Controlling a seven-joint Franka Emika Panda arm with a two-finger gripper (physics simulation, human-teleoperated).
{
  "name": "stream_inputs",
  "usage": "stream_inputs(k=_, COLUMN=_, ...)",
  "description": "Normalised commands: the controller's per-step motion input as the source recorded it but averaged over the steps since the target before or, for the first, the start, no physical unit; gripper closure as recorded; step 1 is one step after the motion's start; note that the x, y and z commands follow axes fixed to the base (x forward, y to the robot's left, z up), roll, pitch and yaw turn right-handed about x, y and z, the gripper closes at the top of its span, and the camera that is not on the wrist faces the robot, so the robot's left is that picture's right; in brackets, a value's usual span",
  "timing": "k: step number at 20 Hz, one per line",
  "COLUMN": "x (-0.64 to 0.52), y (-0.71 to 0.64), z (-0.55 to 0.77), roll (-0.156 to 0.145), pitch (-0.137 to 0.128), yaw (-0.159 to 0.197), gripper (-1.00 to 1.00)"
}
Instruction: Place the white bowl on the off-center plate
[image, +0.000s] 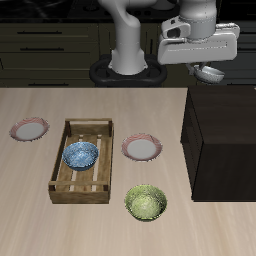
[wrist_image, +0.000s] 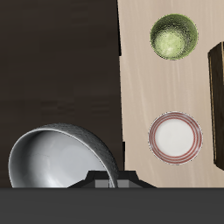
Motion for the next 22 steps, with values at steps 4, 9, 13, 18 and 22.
stream_inputs(k=4, x=-0.22, y=-0.28, z=0.05, roll=-0.003, pitch=-0.01, yaw=-0.001, gripper=1.0)
stream_inputs(k=9, x=-0.24, y=-0.6, z=0.03, roll=-0.024, pitch=-0.009, yaw=0.031, gripper=1.0)
stream_inputs(k=13, x=-0.22, y=-0.58, z=-0.01, roll=-0.028, pitch=-0.033, yaw=0.034, gripper=1.0)
stream_inputs(k=18, x=-0.22, y=-0.69, z=-0.04, roll=-0.045, pitch=-0.013, yaw=-0.006, gripper=1.0)
stream_inputs(k=22, x=-0.18, y=-0.51, z=-0.07, roll=-0.027, pitch=-0.01, yaw=-0.013, gripper=1.0)
